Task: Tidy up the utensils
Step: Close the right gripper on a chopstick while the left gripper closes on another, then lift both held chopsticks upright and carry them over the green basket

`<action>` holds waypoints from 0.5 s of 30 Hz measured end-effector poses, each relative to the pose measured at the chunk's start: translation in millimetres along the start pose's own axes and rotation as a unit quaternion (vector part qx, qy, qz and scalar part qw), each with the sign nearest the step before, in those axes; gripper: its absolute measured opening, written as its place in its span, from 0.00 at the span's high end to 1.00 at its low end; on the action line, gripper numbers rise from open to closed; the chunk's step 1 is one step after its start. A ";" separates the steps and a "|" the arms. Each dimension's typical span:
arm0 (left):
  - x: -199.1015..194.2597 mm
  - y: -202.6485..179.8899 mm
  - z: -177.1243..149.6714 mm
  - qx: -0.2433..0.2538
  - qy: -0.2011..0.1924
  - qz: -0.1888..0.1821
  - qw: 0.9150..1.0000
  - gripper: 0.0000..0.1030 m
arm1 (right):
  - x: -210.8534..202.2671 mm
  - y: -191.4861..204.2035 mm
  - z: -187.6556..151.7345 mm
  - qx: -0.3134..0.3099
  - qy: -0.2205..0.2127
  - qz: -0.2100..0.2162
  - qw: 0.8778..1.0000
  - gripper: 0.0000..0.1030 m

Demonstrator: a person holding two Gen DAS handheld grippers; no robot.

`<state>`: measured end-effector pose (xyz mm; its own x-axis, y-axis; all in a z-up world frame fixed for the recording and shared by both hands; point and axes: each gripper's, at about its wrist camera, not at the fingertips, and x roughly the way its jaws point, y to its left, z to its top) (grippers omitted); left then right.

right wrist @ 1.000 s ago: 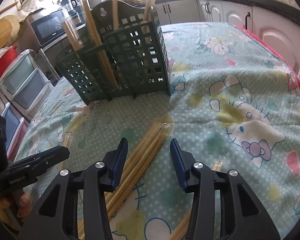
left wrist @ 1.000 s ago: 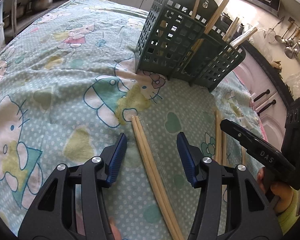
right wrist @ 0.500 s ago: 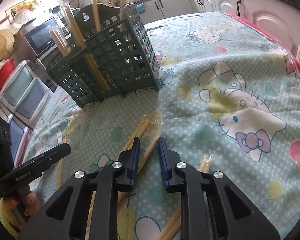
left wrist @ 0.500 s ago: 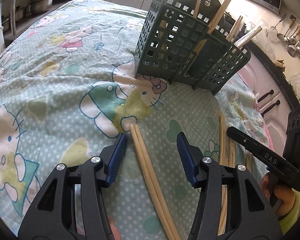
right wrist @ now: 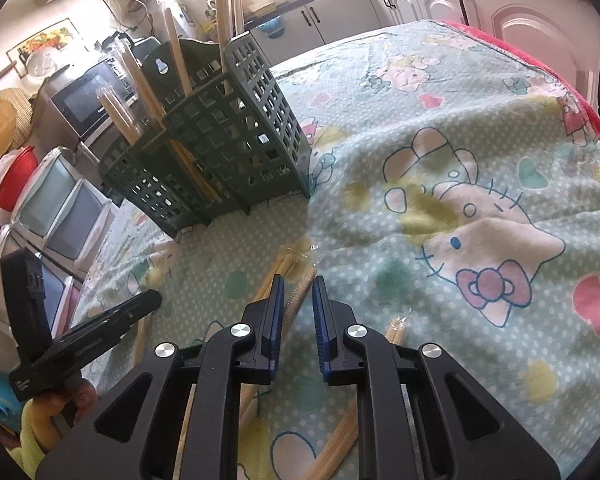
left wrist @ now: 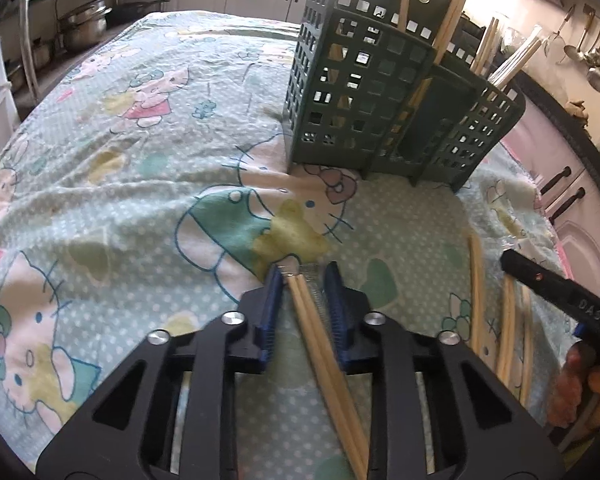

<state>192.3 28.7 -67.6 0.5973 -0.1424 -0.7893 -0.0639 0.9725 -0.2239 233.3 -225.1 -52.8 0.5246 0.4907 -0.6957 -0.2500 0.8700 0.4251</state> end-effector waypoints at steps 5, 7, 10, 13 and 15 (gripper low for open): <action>-3.0 7.9 5.6 -0.016 0.003 -0.016 1.000 0.94 | -7.8 4.6 5.5 -0.011 -0.014 0.013 1.000 0.87; -7.7 10.8 8.3 -0.020 0.002 -0.023 1.000 0.96 | -11.9 7.3 9.1 -0.015 -0.021 0.018 0.999 0.88; -17.9 6.5 12.6 -0.015 -0.009 -0.032 0.999 0.97 | -18.4 12.1 14.7 -0.022 -0.031 0.028 0.999 0.89; -30.7 0.4 18.2 -0.006 -0.027 -0.036 0.999 0.97 | -25.6 17.5 19.8 -0.033 -0.043 0.032 0.998 0.90; -37.4 -1.6 22.1 -0.005 -0.035 -0.040 0.999 0.98 | -28.5 20.3 23.4 -0.037 -0.046 0.034 0.998 0.91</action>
<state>187.7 36.6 -25.1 0.6557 -0.2068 -0.7262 -0.0208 0.9565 -0.2911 232.3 -222.6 -10.8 0.5761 0.5443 -0.6097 -0.3452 0.8382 0.4221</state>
